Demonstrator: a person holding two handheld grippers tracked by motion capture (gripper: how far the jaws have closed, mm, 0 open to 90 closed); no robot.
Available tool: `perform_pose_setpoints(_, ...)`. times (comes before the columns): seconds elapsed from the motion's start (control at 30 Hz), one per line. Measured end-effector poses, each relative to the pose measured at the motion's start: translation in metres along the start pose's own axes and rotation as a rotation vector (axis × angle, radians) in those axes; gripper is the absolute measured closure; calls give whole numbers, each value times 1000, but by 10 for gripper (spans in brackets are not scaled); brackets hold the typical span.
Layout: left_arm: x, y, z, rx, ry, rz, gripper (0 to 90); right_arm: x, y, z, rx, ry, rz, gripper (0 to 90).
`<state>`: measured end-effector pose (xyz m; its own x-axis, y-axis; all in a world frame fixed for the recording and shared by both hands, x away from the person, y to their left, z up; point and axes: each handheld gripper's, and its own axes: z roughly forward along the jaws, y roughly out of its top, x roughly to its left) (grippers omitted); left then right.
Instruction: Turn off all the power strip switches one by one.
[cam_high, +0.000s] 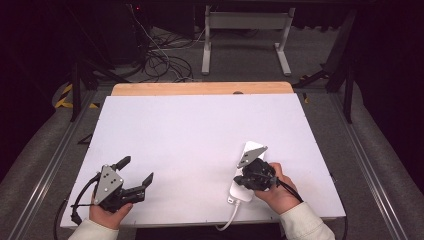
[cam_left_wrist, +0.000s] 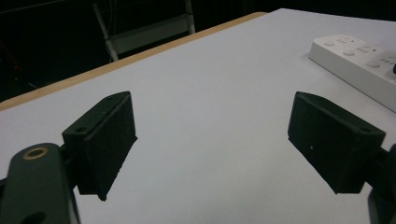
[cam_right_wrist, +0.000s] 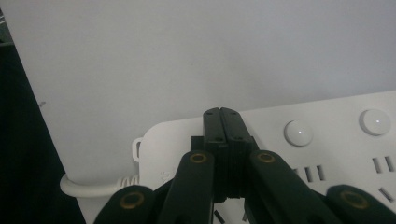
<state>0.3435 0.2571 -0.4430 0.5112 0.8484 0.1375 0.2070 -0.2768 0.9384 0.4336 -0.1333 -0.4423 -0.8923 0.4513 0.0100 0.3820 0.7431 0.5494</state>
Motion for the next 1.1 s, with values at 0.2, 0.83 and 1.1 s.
perform_pose_setpoints(0.2,0,0,0,3,-2,-1,157,-3,-3,-1,-8,-8,2,900)
perform_pose_setpoints(0.83,0,0,1,7,1,1,157,-5,-4,0,-22,16,6,900)
perform_pose_setpoints(1.1,-1,0,1,8,2,1,157,-3,-2,1,-4,2,7,900)
